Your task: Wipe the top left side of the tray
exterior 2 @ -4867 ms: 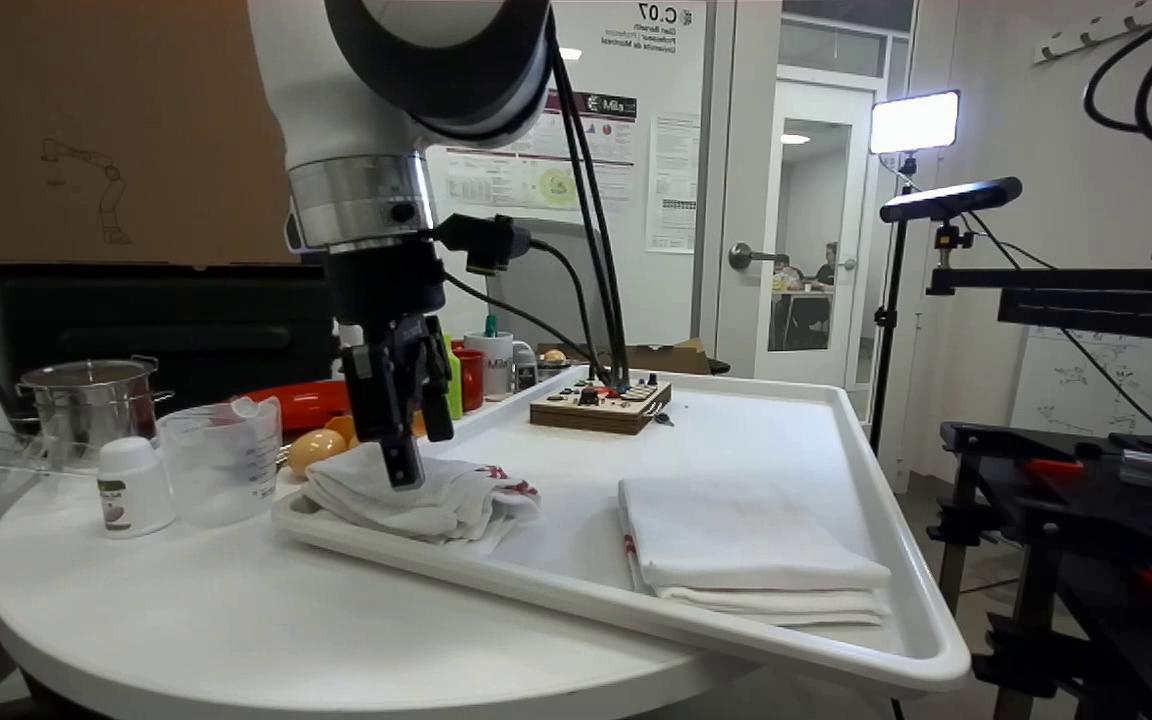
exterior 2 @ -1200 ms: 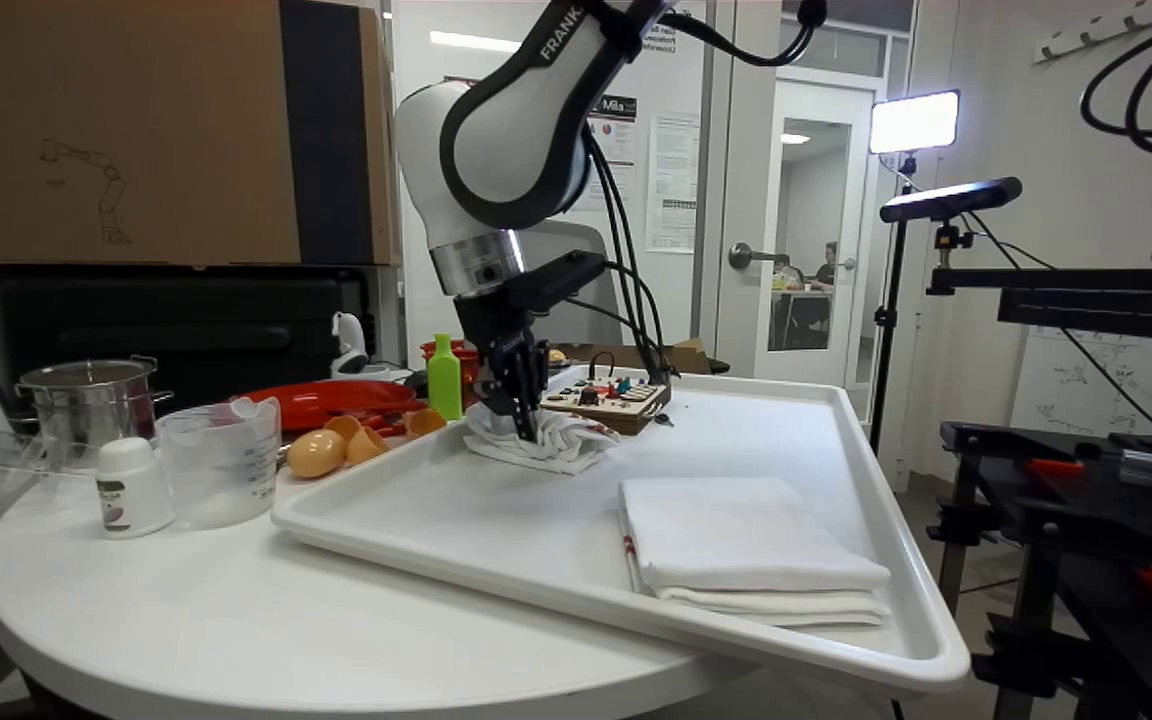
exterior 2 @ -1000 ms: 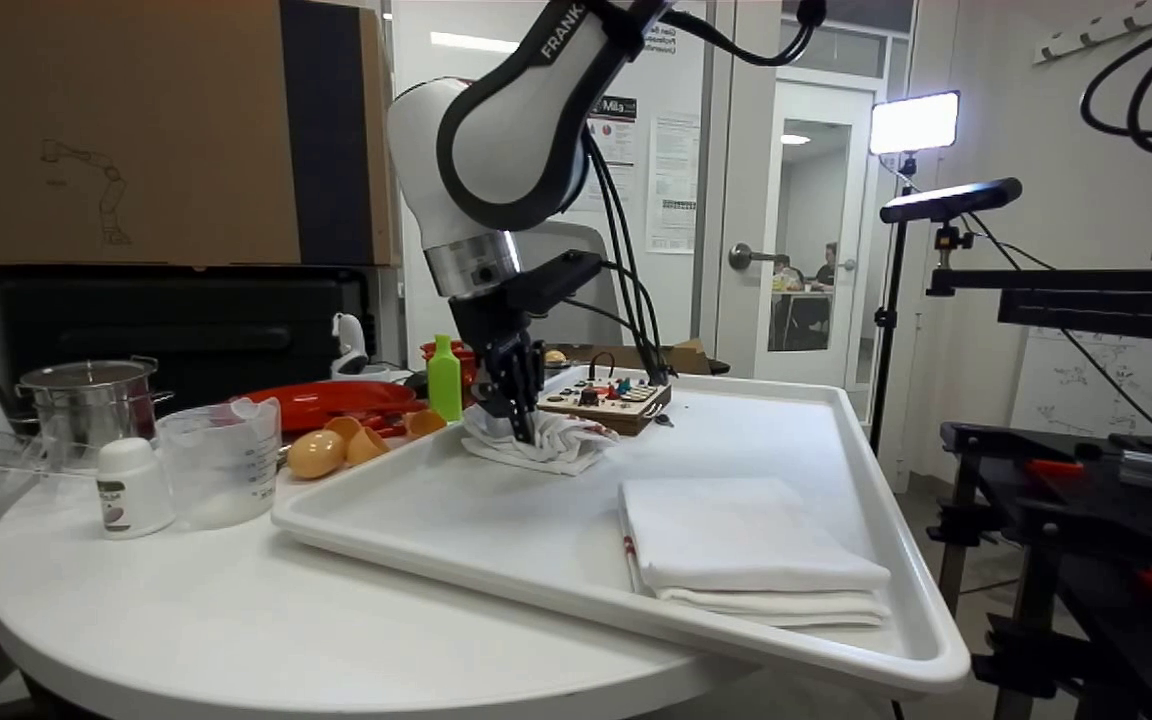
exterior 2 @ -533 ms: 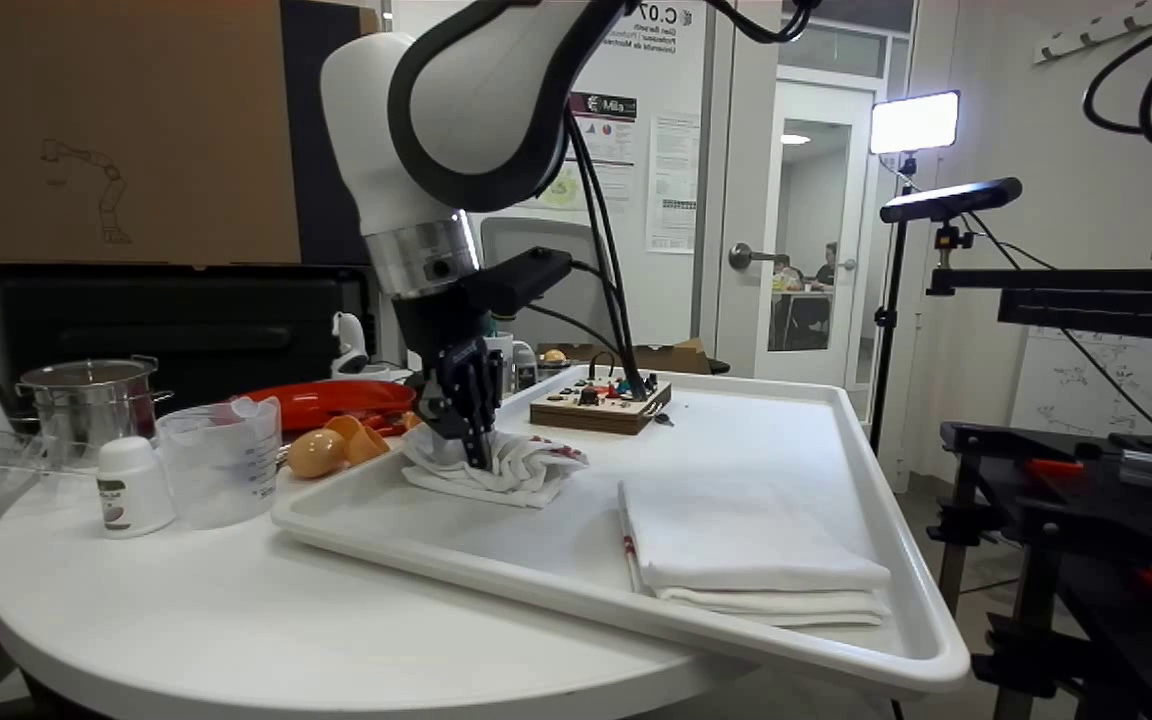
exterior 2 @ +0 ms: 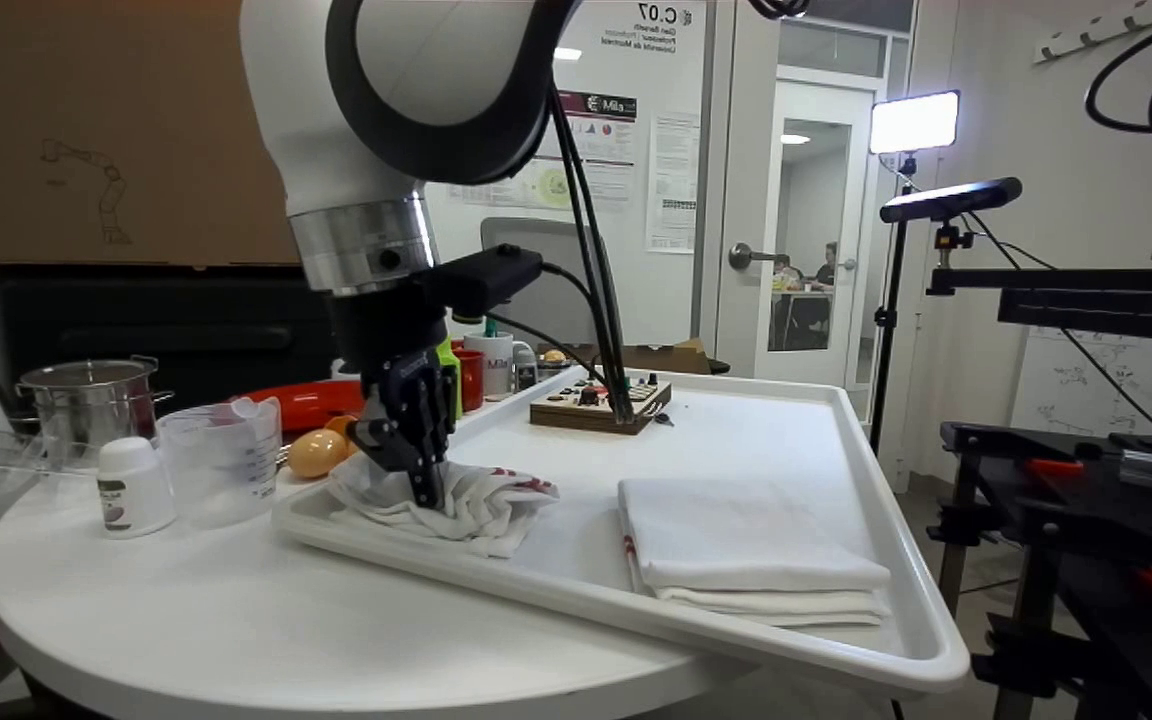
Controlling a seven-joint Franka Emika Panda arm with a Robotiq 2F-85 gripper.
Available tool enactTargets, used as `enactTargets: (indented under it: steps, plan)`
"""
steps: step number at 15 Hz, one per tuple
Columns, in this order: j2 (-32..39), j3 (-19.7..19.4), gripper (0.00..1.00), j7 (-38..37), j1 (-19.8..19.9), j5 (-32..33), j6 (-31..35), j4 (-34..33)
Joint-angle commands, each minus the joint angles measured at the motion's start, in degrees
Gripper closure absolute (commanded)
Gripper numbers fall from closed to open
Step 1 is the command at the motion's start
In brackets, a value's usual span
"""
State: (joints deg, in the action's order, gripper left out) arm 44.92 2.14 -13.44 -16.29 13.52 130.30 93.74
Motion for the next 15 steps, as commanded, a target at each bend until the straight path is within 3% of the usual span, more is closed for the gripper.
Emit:
enactTargets:
  steps: [1, 15]
  plan:
    - [0.8, 0.6, 0.97, 1.2, -0.9, -0.5, 0.6, -0.5]
    - [0.7, -5.6, 0.97, -0.3, 2.6, 0.8, 1.7, 3.0]
